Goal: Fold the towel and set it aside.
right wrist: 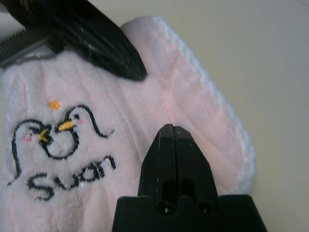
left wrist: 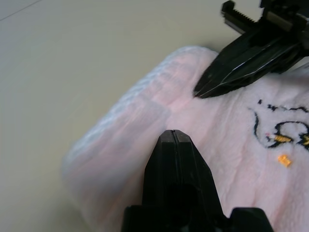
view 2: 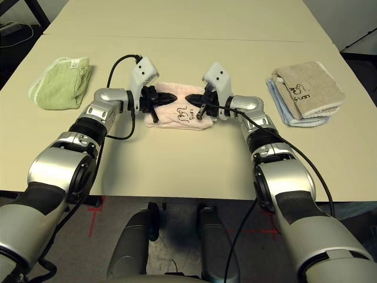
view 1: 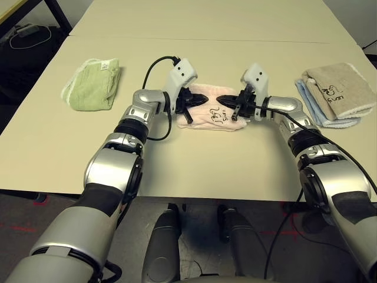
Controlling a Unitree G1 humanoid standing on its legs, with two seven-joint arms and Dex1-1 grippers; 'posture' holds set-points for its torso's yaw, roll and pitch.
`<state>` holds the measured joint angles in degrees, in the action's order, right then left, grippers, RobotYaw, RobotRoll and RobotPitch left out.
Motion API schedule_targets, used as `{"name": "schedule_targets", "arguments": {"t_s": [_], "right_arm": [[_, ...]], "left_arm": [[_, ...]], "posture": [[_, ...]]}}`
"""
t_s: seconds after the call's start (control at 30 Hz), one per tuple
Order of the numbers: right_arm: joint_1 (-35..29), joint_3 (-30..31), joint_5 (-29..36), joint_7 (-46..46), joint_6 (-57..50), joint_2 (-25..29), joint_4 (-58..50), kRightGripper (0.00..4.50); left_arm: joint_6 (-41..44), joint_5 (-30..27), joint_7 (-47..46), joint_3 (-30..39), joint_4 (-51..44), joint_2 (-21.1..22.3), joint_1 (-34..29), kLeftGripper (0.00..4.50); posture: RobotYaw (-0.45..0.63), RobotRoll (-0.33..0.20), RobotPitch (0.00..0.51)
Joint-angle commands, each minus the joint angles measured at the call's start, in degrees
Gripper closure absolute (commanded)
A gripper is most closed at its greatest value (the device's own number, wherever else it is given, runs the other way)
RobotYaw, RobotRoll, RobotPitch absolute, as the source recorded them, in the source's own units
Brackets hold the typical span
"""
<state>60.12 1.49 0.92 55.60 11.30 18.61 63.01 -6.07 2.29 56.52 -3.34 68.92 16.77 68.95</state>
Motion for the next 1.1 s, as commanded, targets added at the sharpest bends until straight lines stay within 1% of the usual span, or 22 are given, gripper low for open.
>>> {"name": "schedule_targets", "arguments": {"t_s": [0.03, 0.33, 0.67, 0.77, 0.9, 1.07, 1.1], "right_arm": [[-1.4, -0.3, 0.1, 0.6, -0.3, 1.2, -0.2, 4.5], [-1.8, -0.6, 0.2, 0.7, -0.2, 3.3, -0.1, 4.5], [-3.3, -1.8, 1.6, 0.7, 0.0, 5.4, -1.3, 4.5], [-3.9, -3.6, 4.3, 3.0, 0.0, 5.7, -3.6, 4.5], [-5.1, -6.3, 8.8, 7.3, -1.8, 6.6, -8.3, 4.5], [-8.9, -7.6, 12.0, 9.4, -4.9, 8.1, -16.3, 4.5], [-9.6, -7.7, 13.0, 10.2, -6.2, 8.3, -18.5, 4.5]], "left_arm": [[1.0, 0.2, 0.3, 0.4, 1.2, 1.5, -1.3, 4.48], [2.9, 0.6, 5.1, -0.2, -0.3, 4.8, -2.9, 4.48], [2.9, 0.4, 5.5, 0.0, -1.1, 4.9, -3.8, 4.48], [2.6, -1.0, 6.6, 1.2, -1.9, 5.3, -3.2, 4.48], [2.7, -4.2, 10.5, 3.9, -4.1, 6.6, -3.0, 4.48], [5.3, -8.0, 18.2, 4.5, -12.6, 8.4, -5.1, 4.48], [6.3, -8.7, 19.1, 4.4, -14.9, 8.6, -5.8, 4.32]], "posture": [[0.06, 0.0, 0.256], [0.06, 0.0, 0.252], [0.05, 0.0, 0.242], [0.05, 0.0, 0.233], [0.05, 0.0, 0.224], [0.05, 0.0, 0.21], [0.06, 0.0, 0.203]]}}
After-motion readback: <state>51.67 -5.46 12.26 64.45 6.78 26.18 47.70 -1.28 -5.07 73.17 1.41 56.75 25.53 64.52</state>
